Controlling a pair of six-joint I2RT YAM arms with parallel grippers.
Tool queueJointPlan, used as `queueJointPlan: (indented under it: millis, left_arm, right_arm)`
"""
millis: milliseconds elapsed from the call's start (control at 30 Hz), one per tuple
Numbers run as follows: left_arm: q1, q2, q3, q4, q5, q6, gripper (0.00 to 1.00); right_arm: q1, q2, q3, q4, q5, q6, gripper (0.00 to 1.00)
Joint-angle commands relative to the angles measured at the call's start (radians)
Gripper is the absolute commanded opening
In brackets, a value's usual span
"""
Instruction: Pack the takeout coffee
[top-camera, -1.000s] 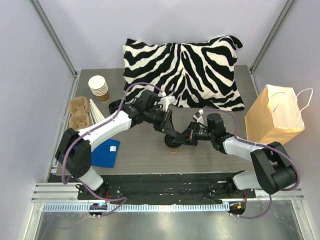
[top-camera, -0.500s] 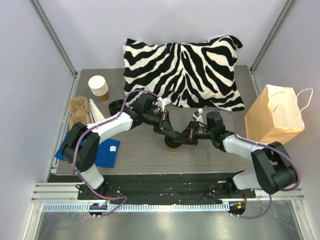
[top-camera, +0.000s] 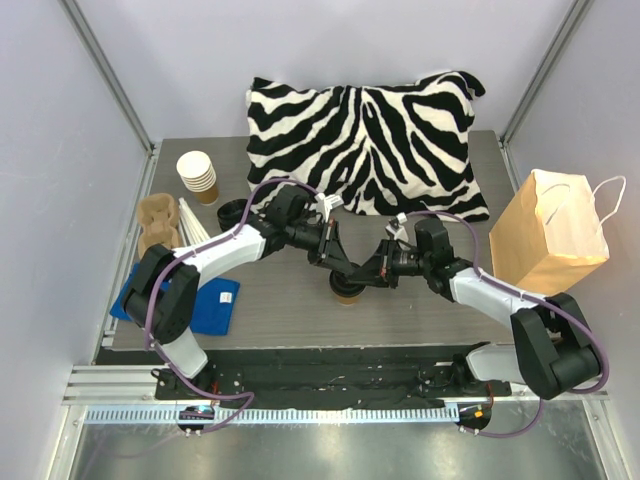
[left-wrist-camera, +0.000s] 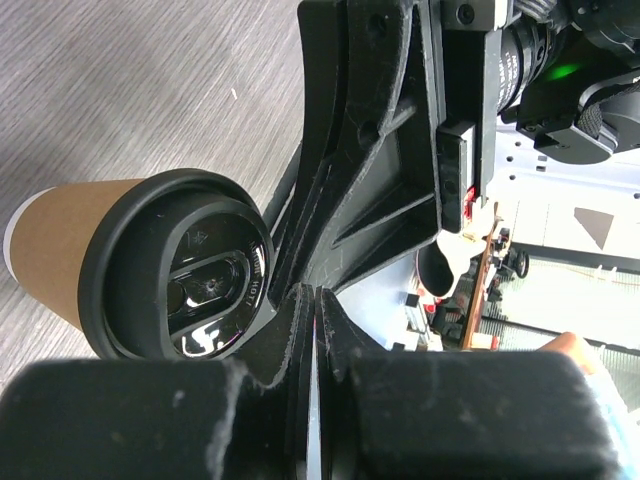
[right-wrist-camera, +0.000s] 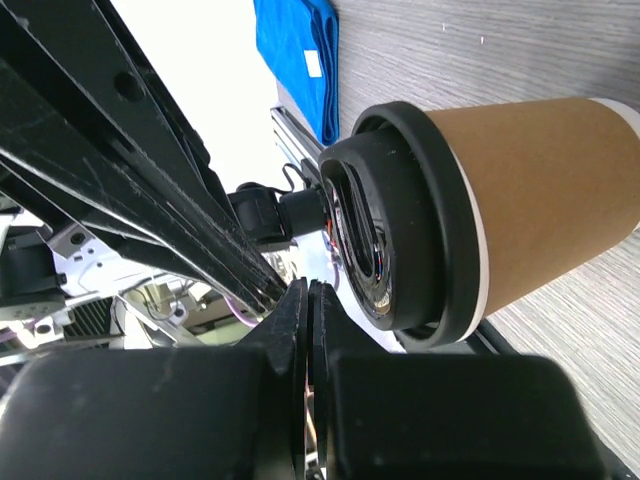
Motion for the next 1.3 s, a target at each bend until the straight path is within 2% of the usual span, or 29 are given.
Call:
queueJointPlan:
  millis: [0,167,400,767,1033,1267]
  left_arm:
    - [0.0,-0.027,0.021,0.031,0.019,0.003,0.07]
    - [0.0,-0.022,0.013,0.002,0.004,0.024,0.07]
    - [0.0,0.006,0.015,-0.081,-0.055,0.084,0.05]
    - [0.0,0.091,0.041,-0.215,-0.154,0.188,0.01]
    - [0.0,0.108,0.064,-0.262,-0.185,0.21,0.0]
    - [0.0,0.113,0.07,-0.295,-0.219,0.219,0.0]
  right_arm:
    - [-0.002,-0.032,0.034,-0.045,-0.04,-0.065,0.01]
    - [-0.026,-0.019,0.004,-0.07,-0.035,-0.102,0.01]
    - [-0.103,0.081,-0.044,-0.103,-0.046,-0.148,0.01]
    - [-0.103,0.188,-0.05,-0.105,-0.024,-0.217,0.01]
    - [-0.103,0.279,-0.022,-0.174,0.005,-0.328,0.01]
    - [-0.118,0.297,-0.005,-0.323,0.069,-0.4,0.01]
